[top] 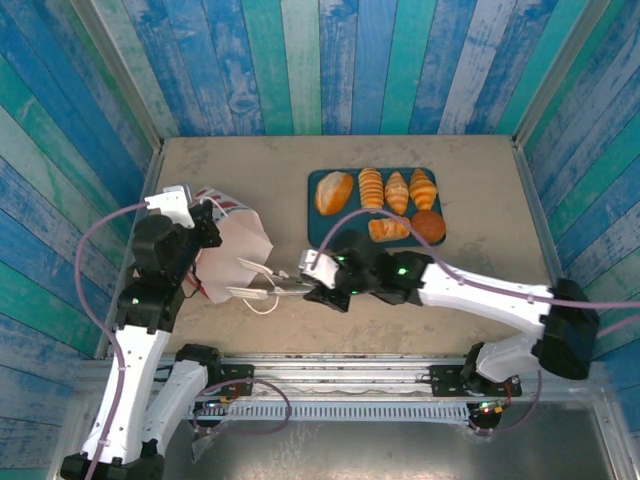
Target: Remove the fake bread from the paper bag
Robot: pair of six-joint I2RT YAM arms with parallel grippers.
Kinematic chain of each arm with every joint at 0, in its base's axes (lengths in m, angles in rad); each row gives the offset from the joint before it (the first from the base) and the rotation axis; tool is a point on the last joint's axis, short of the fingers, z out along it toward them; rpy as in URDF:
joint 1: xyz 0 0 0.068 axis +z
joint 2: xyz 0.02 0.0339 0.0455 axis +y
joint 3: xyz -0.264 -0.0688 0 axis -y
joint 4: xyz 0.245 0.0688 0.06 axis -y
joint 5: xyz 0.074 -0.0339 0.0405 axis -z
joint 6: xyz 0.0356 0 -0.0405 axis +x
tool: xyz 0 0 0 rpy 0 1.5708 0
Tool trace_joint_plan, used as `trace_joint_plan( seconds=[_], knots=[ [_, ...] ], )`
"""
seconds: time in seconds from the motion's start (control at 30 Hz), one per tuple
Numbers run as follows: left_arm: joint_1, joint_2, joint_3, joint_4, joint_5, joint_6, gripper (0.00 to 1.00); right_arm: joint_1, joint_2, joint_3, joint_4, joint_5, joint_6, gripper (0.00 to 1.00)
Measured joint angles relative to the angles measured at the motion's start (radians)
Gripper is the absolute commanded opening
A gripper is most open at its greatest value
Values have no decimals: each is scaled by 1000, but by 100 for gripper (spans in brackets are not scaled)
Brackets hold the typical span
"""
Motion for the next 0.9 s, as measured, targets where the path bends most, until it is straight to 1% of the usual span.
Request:
trace_joint_plan(
  seconds=[0.17, 0.27, 0.37, 0.53, 0.63, 0.77, 0.9],
  knots=[
    [0, 4, -5, 19, 10, 1, 0, 43, 192, 197, -23, 98, 55, 37],
    [0, 18, -6, 31, 21, -2, 0, 43, 257, 278, -28, 111, 127, 37],
    [0, 34, -6, 43, 30, -5, 0, 42, 288, 318, -29, 104, 216, 38],
    [0, 39, -8, 58, 42, -5, 0, 36, 328, 346, -29, 36, 379, 38],
    [0, 38, -8, 62, 46, -5, 0, 20, 367, 363, -13, -46, 500, 38],
    [0, 39, -8, 63, 48, -1, 0, -8, 422, 368, 49, -154, 685, 38],
    [0, 39, -10, 68, 51, -2, 0, -19, 483, 388, 109, -212, 855, 38]
  ],
)
